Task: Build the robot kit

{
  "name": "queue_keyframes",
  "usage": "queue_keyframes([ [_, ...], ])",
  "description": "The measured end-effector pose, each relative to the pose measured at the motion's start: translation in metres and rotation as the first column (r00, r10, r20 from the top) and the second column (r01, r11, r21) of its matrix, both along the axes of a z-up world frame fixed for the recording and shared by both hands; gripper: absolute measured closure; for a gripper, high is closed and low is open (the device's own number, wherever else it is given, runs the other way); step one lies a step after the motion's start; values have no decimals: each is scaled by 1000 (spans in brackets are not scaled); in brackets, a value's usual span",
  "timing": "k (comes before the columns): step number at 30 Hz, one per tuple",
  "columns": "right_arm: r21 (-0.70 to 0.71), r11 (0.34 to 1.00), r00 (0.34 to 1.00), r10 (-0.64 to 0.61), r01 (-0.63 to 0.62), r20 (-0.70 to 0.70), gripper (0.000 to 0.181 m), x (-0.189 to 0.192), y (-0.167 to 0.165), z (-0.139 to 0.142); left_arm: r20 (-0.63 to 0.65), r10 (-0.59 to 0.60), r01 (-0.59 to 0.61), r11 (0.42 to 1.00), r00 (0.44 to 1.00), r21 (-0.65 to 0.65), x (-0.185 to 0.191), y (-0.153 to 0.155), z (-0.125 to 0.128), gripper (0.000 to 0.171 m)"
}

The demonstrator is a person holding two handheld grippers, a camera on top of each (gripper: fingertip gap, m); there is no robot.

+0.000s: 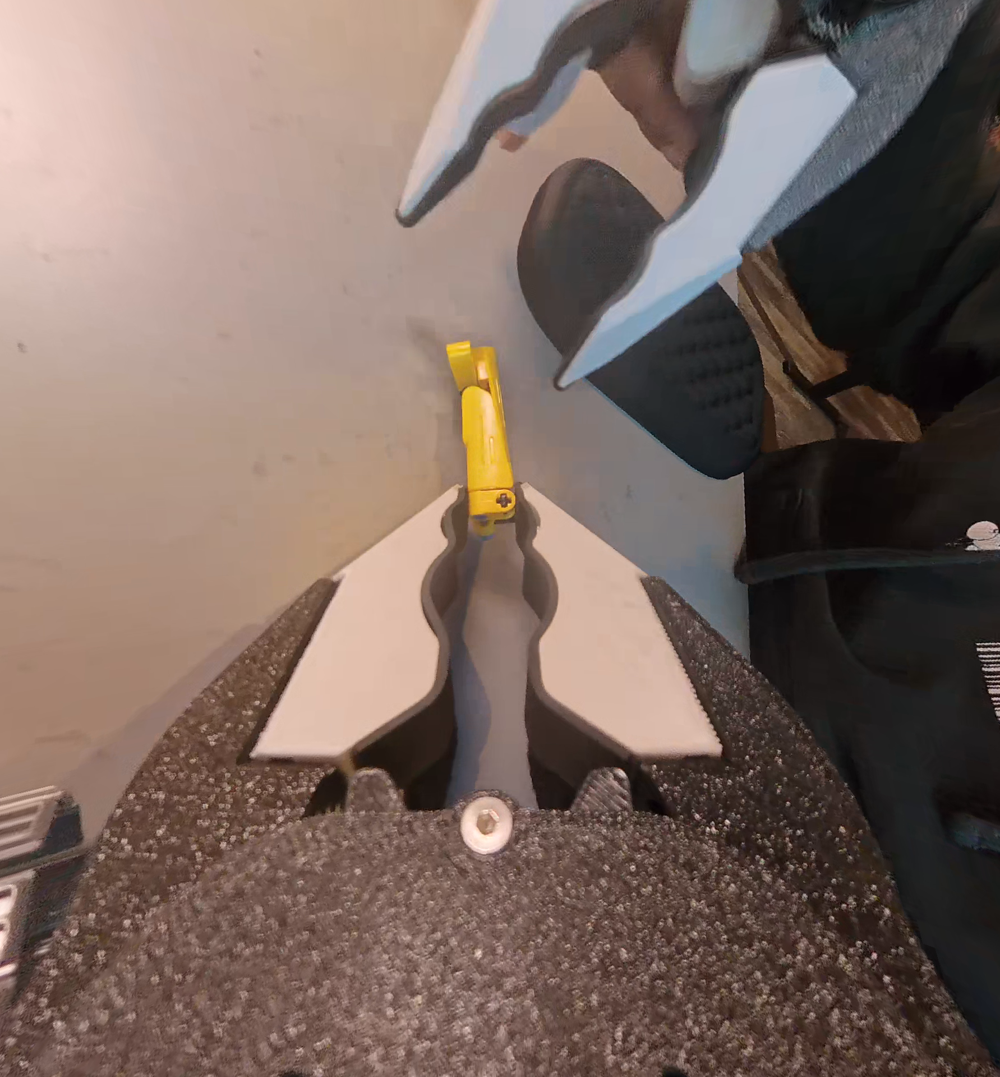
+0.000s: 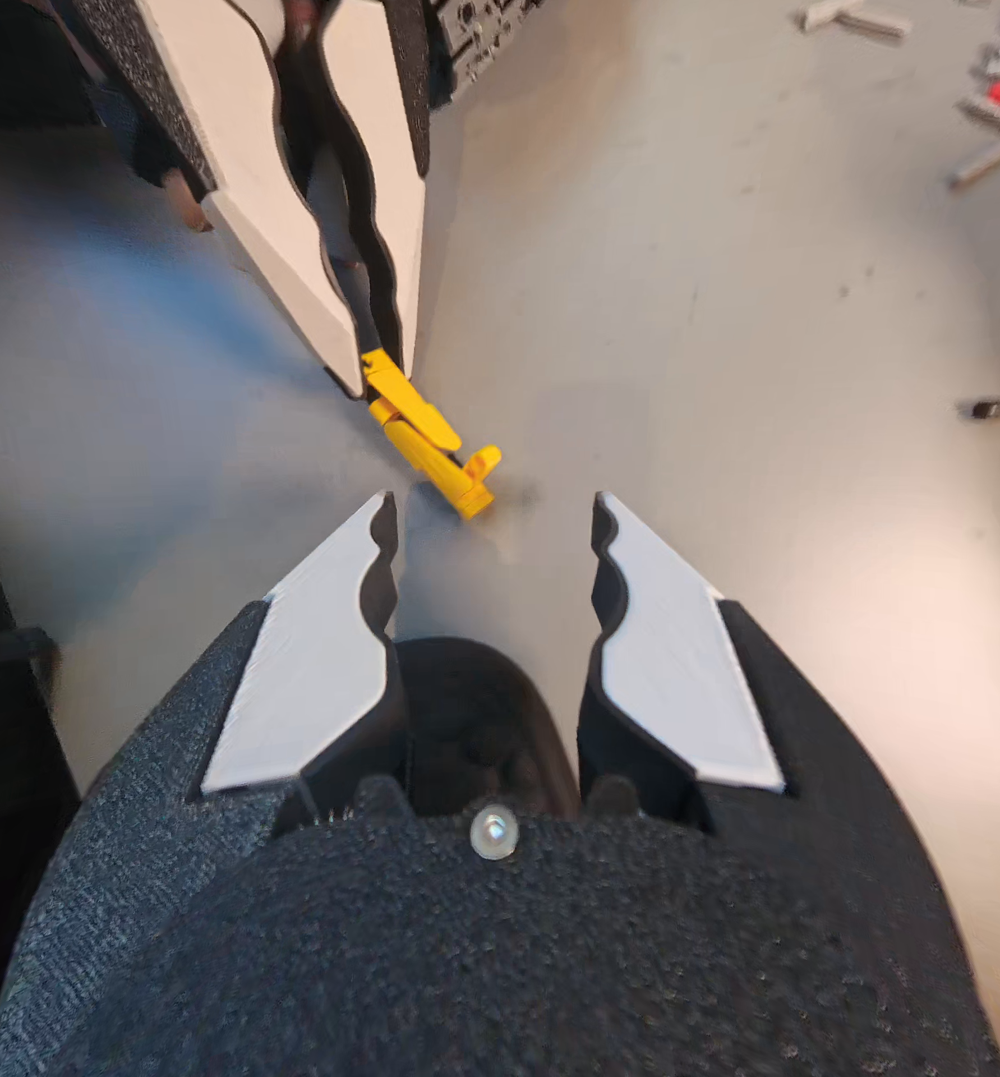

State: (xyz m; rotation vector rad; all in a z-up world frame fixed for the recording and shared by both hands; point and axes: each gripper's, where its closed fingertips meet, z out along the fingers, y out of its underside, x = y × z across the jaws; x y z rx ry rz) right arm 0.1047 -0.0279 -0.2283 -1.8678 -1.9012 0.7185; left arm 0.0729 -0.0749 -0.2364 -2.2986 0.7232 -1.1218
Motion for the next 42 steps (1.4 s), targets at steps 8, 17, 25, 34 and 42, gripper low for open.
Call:
queue_keyframes([
  [8,32,963,963,-268,269,-24,112,3,-28,-7,26,41,-41,999,999,23,7,6,0,157],
  [17,98,939,941,-335,329,52,103,-19,-28,-21,13,125,-126,991,992,56,8,8,0,157],
  [25,99,963,968,-251,249,2,113,-35,-25,-22,2,150,-150,986,989,67,4,6,-1,156],
  [34,78,997,1000,10,-8,-23,114,-34,-32,-23,109,111,-110,994,988,-16,1,-1,11,145],
  [42,123,946,953,303,-300,-3,114,-34,-44,-21,24,1,-1,1000,1000,-2,8,-16,2,151],
])
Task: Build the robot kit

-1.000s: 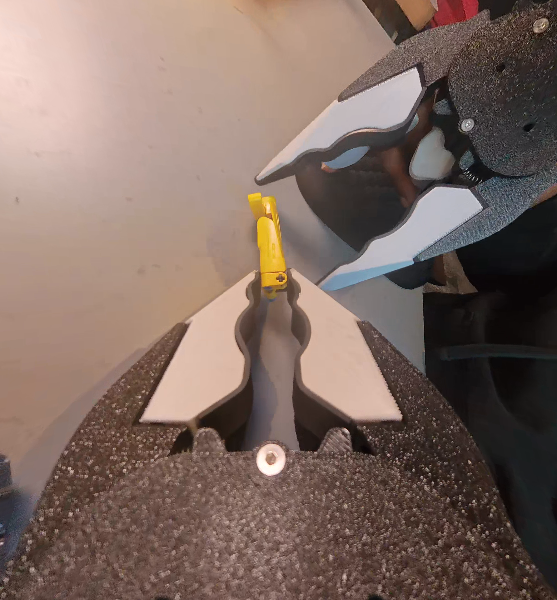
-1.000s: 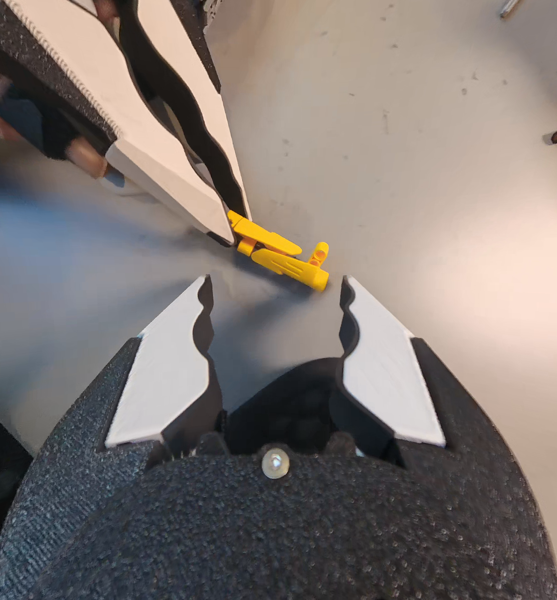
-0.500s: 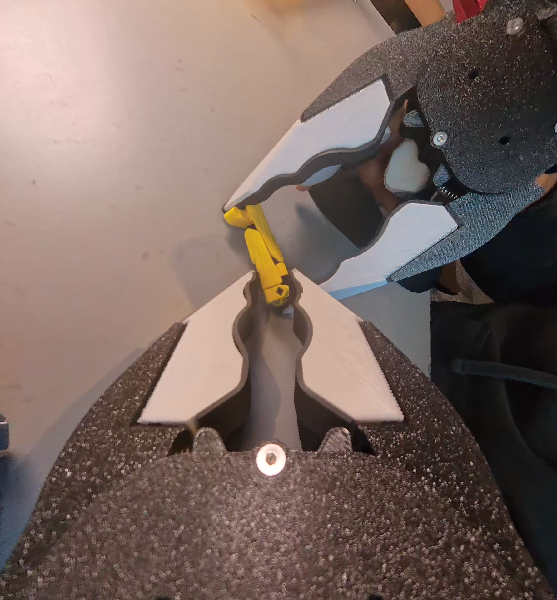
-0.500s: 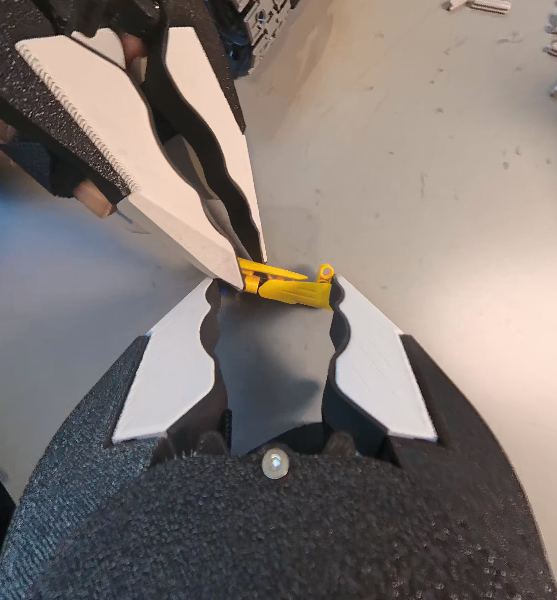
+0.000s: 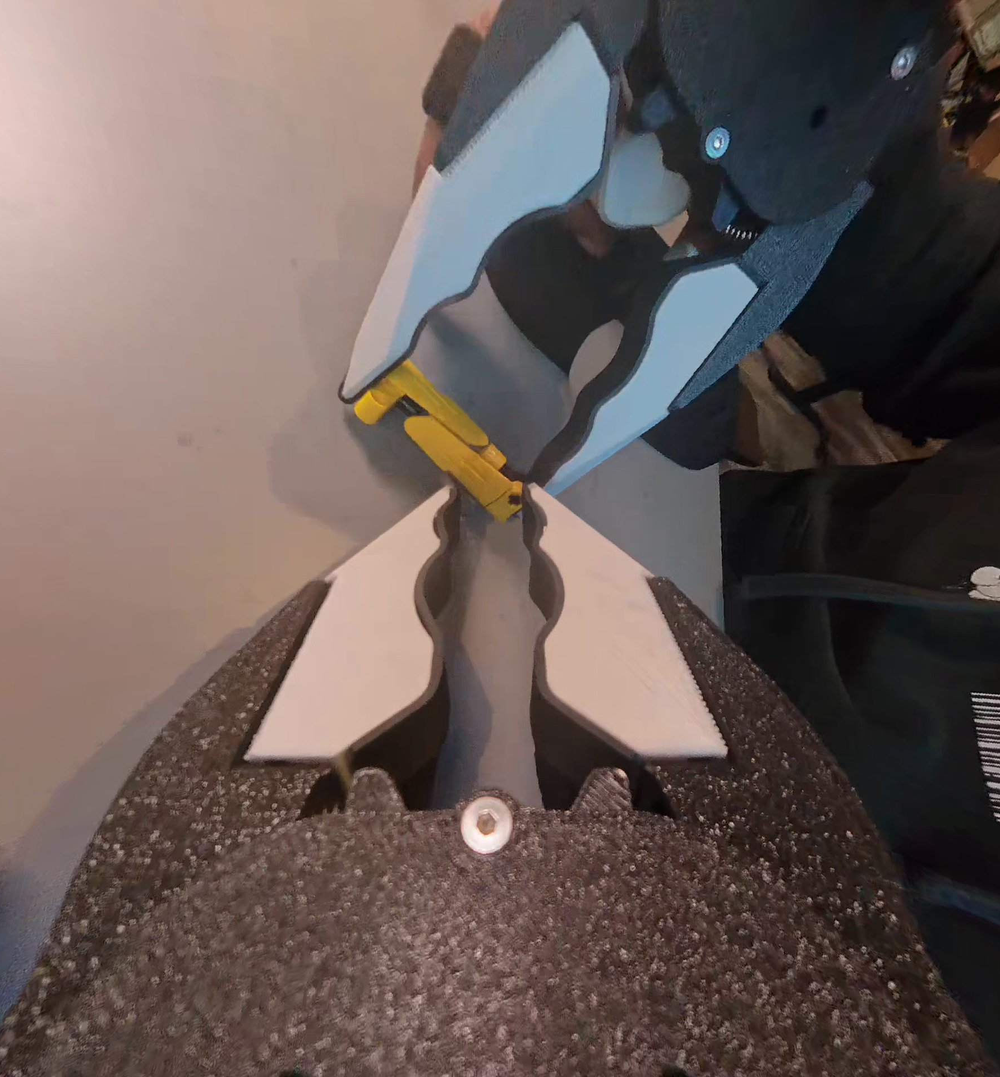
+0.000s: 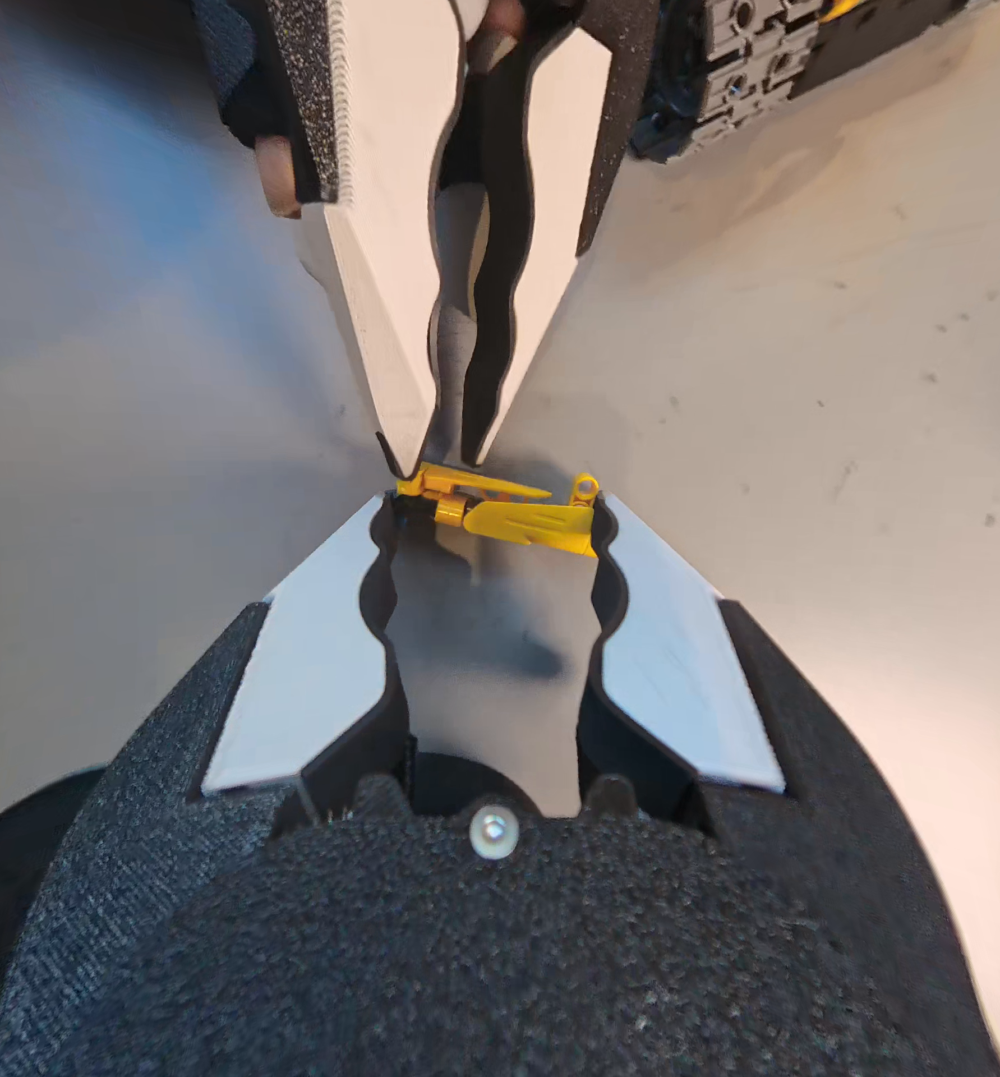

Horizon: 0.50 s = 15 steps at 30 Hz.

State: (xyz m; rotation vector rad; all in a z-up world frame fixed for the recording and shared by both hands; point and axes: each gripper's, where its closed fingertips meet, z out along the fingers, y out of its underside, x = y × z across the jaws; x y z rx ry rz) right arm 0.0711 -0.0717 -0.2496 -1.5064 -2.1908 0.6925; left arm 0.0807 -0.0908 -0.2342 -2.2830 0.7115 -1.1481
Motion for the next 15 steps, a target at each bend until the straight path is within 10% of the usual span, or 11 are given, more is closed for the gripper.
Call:
queue_keyframes([
  [15,-39,995,994,95,-93,54,116,-3,-3,-2,-62,-12,17,997,998,79,1,-2,-1,155],
])
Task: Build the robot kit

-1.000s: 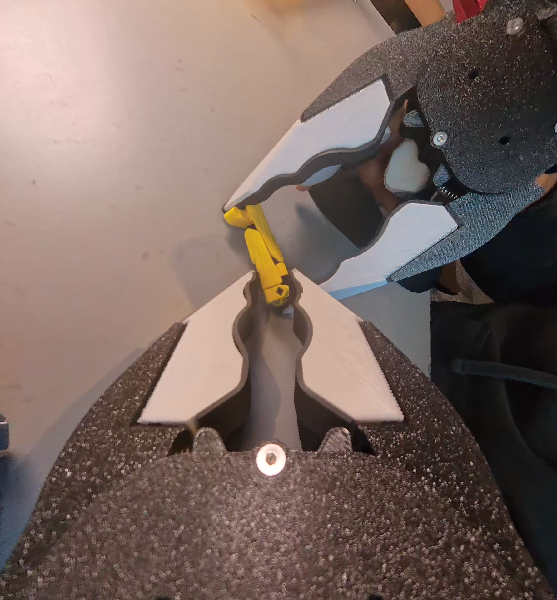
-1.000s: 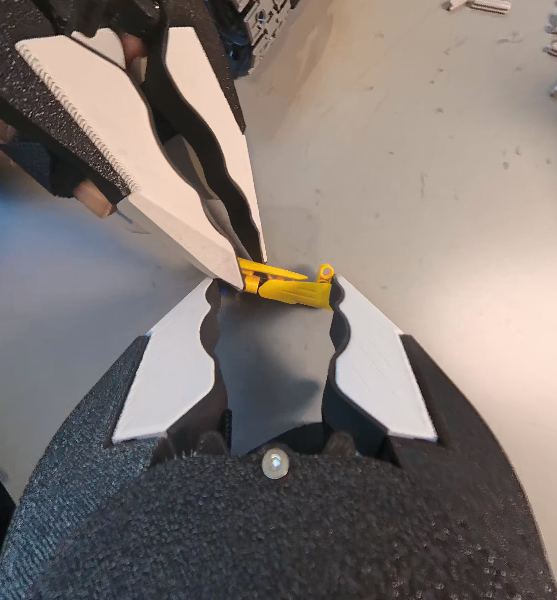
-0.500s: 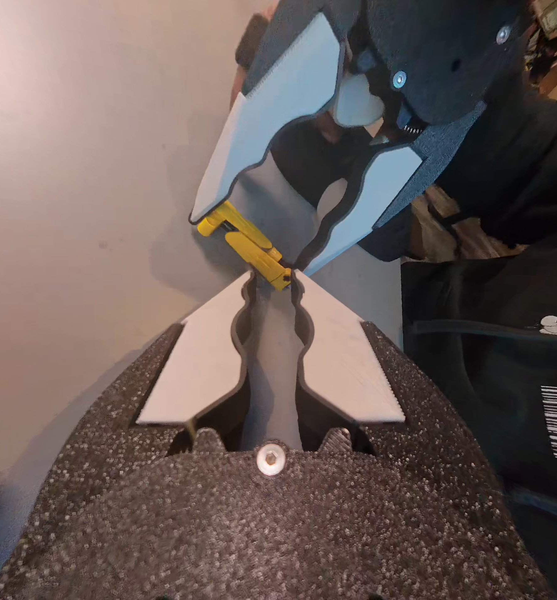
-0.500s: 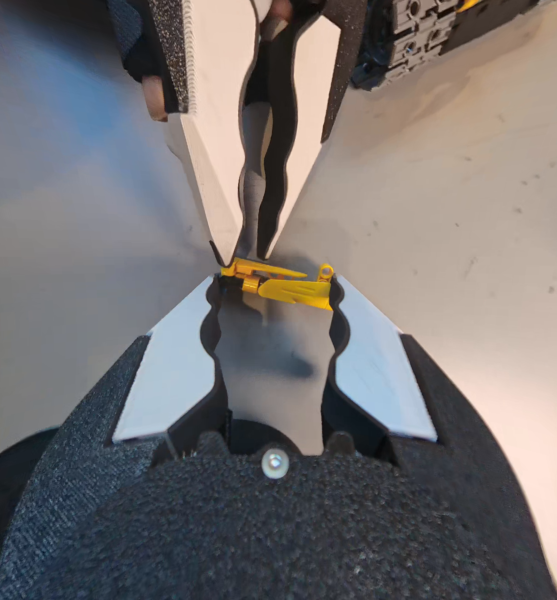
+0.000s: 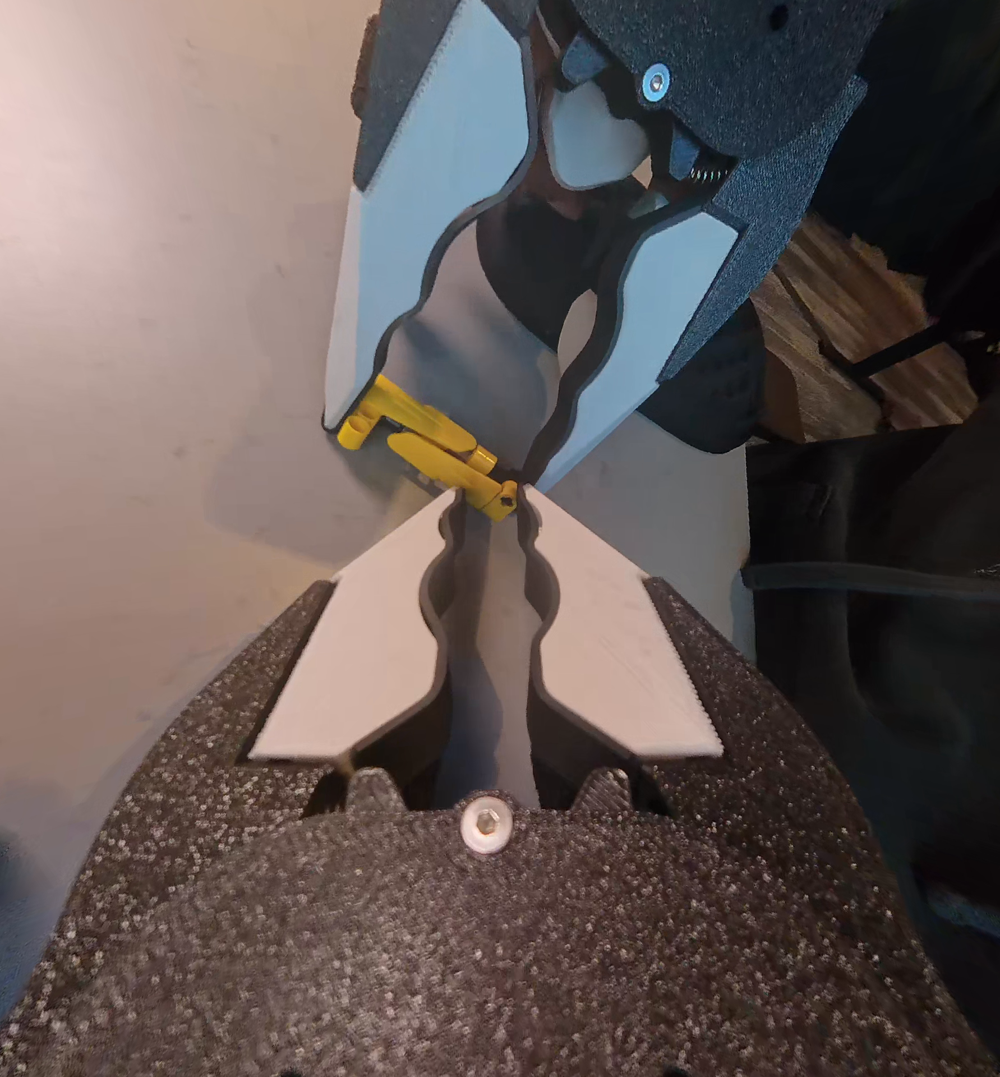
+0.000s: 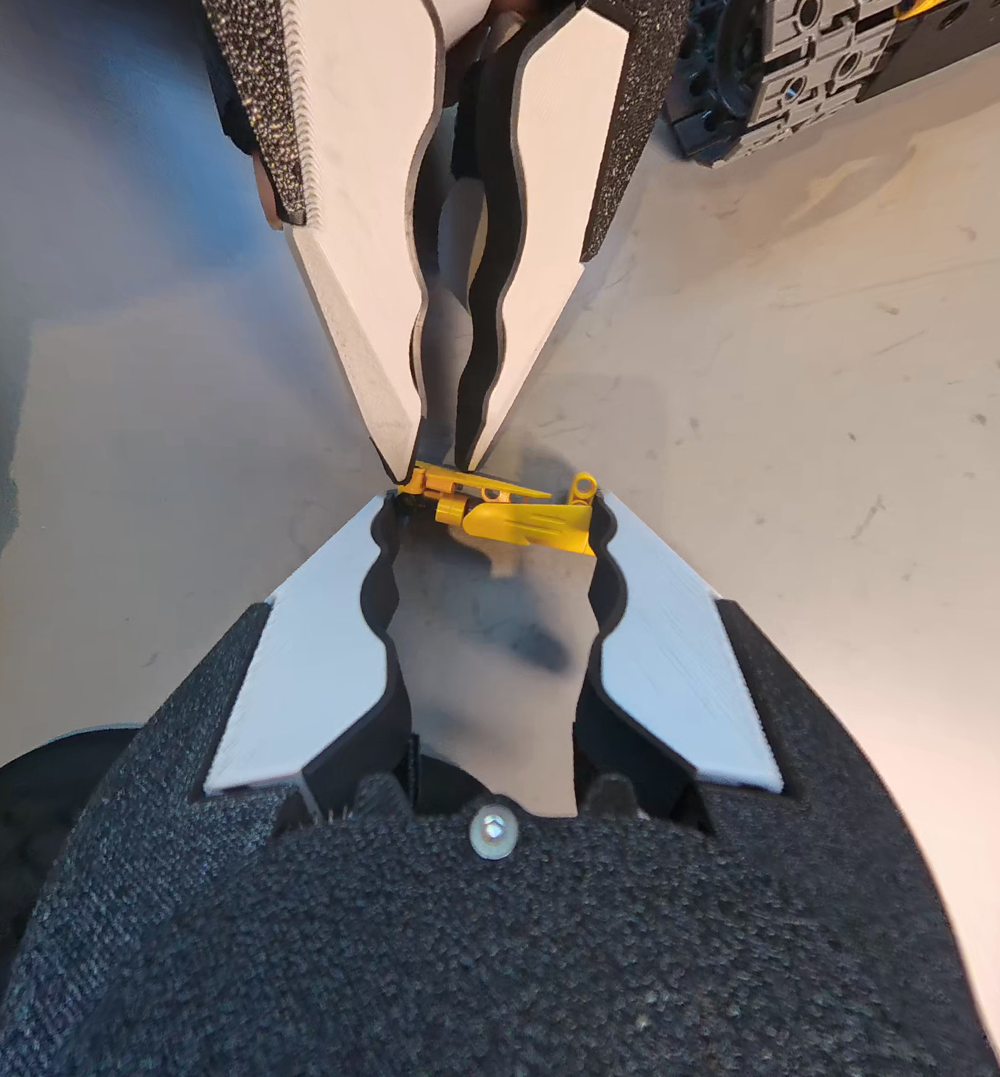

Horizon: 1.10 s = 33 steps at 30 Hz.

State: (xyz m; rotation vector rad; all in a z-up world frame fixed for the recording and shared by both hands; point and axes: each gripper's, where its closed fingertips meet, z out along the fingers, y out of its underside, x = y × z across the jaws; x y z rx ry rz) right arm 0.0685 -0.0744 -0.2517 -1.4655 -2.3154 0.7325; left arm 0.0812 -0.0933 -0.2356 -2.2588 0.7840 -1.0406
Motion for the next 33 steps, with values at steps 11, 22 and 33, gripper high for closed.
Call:
queue_keyframes([
  [11,6,999,999,43,-43,28,116,0,-1,0,-35,-6,7,999,999,43,0,0,-1,156],
  [22,4,992,990,-130,130,62,98,4,6,4,-50,4,-2,999,999,45,0,1,-3,161],
  [33,-9,973,973,-231,231,19,109,5,10,3,-58,1,2,999,998,51,1,1,-5,160],
])
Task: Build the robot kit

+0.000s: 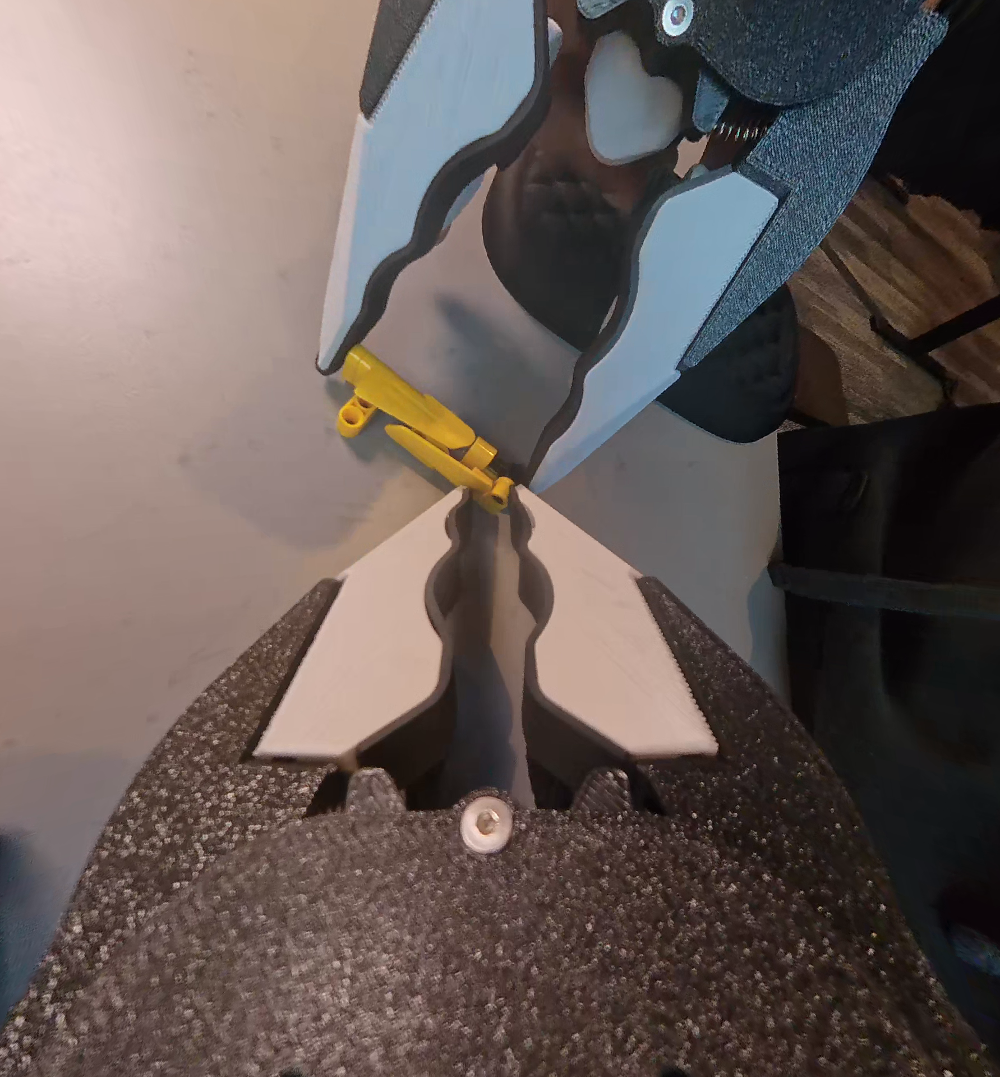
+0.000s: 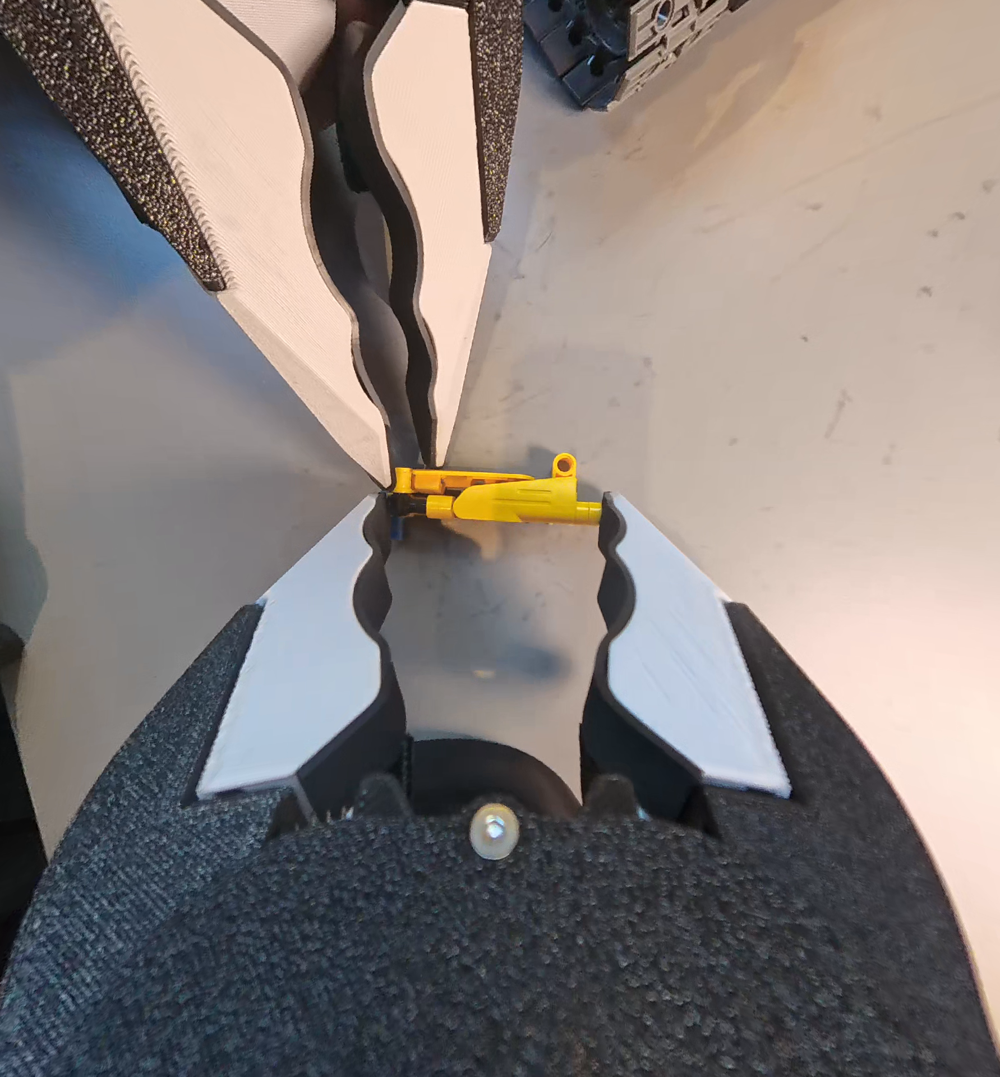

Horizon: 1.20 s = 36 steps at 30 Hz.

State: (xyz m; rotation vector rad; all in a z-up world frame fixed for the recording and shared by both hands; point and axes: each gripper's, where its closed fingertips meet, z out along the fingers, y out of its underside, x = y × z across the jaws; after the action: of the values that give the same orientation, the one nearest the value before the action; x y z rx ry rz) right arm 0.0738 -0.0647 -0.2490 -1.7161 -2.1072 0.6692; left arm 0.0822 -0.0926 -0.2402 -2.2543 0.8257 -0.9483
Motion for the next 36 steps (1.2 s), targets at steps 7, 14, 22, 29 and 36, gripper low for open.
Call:
queue_keyframes([
  [7,18,1000,1000,9,-9,-27,113,-2,-1,2,1,2,-2,1000,1000,-1,-1,0,0,160],
  [14,-7,1000,999,1,-1,-48,114,-2,-1,2,-4,-4,4,1000,1000,9,-1,0,0,160],
  [22,-34,999,996,-1,-2,-86,116,-1,-2,2,-5,-15,15,1000,1000,13,-1,0,0,160],
  [29,-23,999,993,24,-27,-116,117,-1,-3,3,-15,-24,24,999,1000,23,0,-1,0,160],
  [36,-30,1000,992,5,-9,-127,117,-1,-4,3,-34,-36,38,998,999,46,0,-1,0,160],
])
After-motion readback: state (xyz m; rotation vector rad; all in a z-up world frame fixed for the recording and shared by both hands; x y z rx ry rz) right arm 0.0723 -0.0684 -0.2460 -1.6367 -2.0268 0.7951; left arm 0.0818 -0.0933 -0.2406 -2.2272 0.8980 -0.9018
